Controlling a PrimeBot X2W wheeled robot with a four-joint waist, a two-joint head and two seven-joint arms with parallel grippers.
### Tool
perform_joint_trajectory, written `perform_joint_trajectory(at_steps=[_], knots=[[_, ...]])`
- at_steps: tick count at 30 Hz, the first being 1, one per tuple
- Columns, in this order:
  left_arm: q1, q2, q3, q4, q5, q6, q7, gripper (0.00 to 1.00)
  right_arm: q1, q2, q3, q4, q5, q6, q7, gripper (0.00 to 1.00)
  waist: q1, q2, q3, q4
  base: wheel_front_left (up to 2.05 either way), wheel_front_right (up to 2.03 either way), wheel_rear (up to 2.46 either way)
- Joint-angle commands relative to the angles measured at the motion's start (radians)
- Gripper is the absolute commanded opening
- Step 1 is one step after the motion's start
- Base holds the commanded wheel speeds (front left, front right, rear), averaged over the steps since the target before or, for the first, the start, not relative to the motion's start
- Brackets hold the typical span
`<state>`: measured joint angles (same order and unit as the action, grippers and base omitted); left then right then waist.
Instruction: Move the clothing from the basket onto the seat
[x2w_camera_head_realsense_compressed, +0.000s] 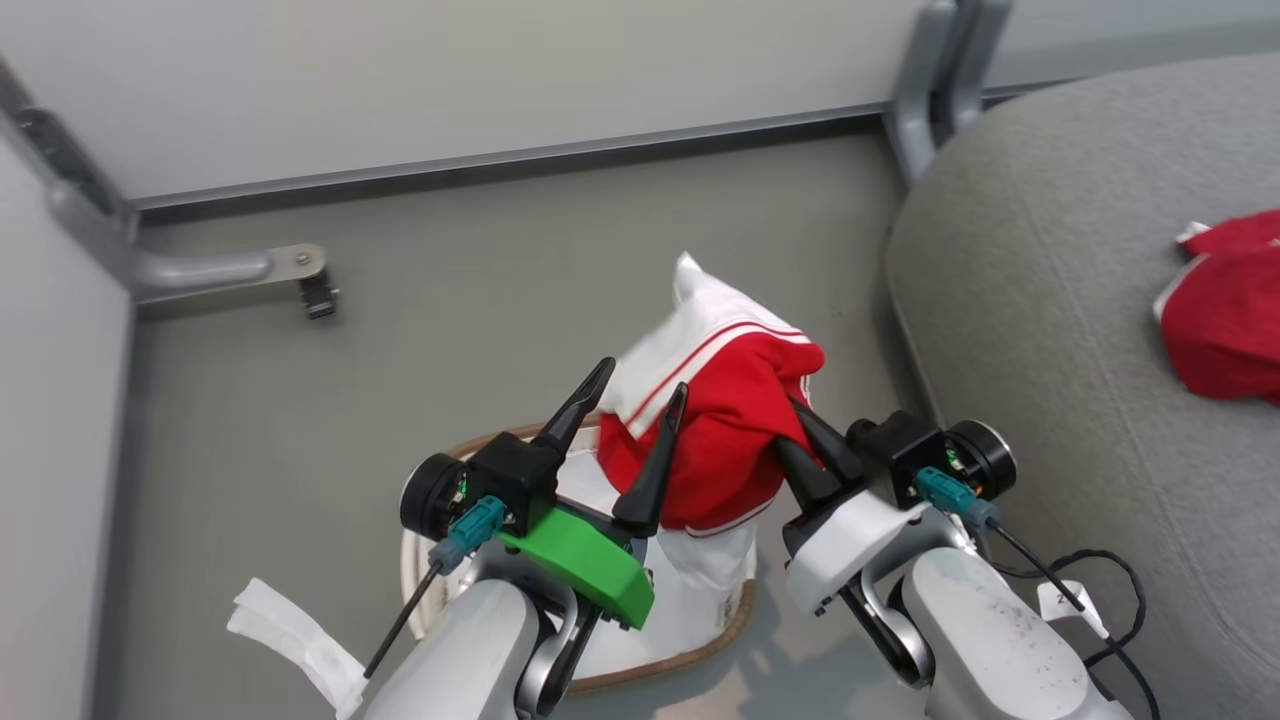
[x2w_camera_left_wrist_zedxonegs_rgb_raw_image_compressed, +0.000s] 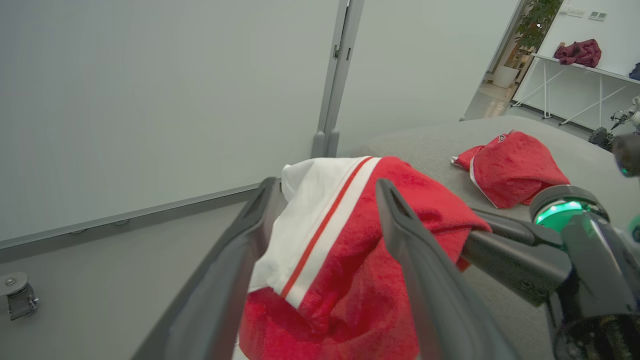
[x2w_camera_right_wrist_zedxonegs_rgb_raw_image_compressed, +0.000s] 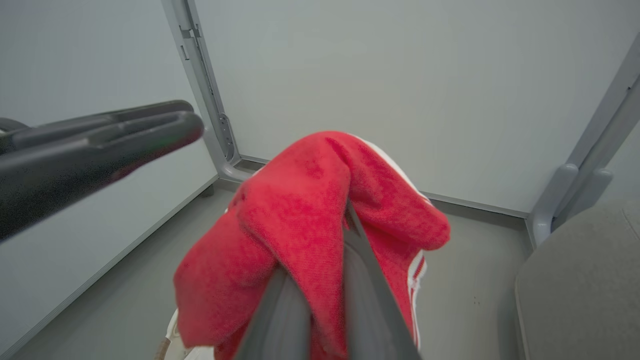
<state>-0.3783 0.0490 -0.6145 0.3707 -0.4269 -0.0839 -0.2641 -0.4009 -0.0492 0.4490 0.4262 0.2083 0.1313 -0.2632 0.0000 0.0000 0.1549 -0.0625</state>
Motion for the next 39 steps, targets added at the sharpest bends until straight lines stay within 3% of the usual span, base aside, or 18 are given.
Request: perform_joint_trajectory(at_steps=[1,16,25,31,39], knots=[[0.012,0.004,0.008,0.008,0.011,-0.006,-0.001,1.00,0.011,-0.003,-0.011,-0.011,0.005,-0.001,-0.002,0.00,0.0000,0.0000,0.027,-0.120,0.00,0.00,0.00],[0.008,0.005,0.042,0.067,0.062,-0.040,0.000,1.00,0.081,-0.003,-0.101,-0.086,0.043,-0.001,-0.002,0.00,0.0000,0.0000,0.064,-0.471,0.00,0.00,0.00],[-0.042,0.005,-0.049,0.109,0.038,-0.047,0.000,1.00,0.125,-0.002,-0.216,-0.123,0.009,-0.001,-0.002,0.00,0.0000,0.0000,0.095,-0.491,0.00,0.00,0.00],[-0.051,0.005,-0.081,0.141,0.024,-0.048,0.000,1.00,0.067,-0.004,-0.255,-0.132,-0.062,-0.001,-0.002,0.00,0.0000,0.0000,0.114,-0.493,0.00,0.00,0.00],[-0.033,0.029,-0.051,0.170,0.043,-0.048,-0.001,1.00,-0.197,-0.152,-0.263,-0.143,-0.110,-0.001,-0.002,0.00,0.0000,0.0000,0.157,-0.490,0.00,0.00,0.00]])
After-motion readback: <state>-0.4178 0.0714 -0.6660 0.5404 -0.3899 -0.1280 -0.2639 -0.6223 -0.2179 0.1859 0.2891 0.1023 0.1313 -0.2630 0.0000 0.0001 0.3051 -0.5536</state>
